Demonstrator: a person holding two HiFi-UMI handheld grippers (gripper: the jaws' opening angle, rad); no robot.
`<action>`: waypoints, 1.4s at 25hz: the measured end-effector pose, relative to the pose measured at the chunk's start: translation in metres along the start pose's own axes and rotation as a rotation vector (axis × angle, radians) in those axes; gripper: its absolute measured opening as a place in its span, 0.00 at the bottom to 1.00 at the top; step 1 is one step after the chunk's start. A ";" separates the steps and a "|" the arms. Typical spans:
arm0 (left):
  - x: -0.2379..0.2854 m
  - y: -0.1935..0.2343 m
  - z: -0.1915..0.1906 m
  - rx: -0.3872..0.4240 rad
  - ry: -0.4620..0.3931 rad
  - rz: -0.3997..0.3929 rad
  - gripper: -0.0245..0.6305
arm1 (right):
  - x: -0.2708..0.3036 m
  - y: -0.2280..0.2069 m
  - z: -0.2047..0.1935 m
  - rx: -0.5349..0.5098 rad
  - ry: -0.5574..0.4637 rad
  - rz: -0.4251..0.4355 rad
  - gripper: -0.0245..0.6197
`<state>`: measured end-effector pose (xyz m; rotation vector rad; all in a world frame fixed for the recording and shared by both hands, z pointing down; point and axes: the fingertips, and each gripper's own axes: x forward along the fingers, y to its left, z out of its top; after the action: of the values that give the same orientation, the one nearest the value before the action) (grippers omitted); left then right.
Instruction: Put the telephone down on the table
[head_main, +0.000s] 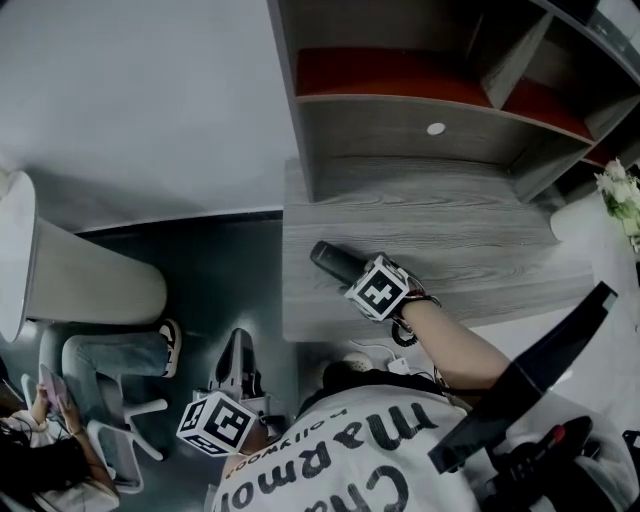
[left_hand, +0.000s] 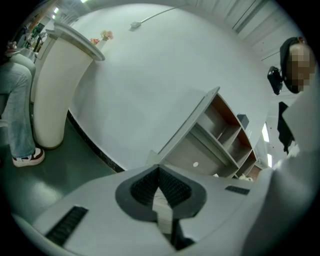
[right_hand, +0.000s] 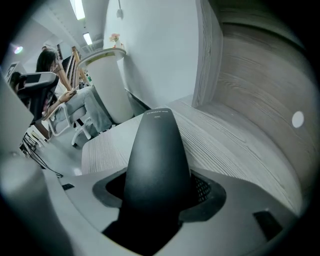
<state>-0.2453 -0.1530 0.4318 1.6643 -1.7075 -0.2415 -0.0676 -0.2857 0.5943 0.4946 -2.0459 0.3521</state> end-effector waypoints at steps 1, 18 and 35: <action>-0.001 0.002 0.001 0.000 0.004 -0.003 0.05 | 0.000 0.000 0.000 -0.002 -0.002 -0.001 0.50; -0.010 0.053 0.010 -0.025 0.025 -0.030 0.05 | -0.001 0.001 -0.003 0.010 -0.003 -0.007 0.50; 0.004 0.060 -0.038 -0.041 0.133 -0.037 0.05 | -0.003 0.003 -0.003 -0.020 -0.031 0.000 0.51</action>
<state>-0.2688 -0.1347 0.4962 1.6463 -1.5646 -0.1784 -0.0654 -0.2813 0.5935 0.4907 -2.0772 0.3249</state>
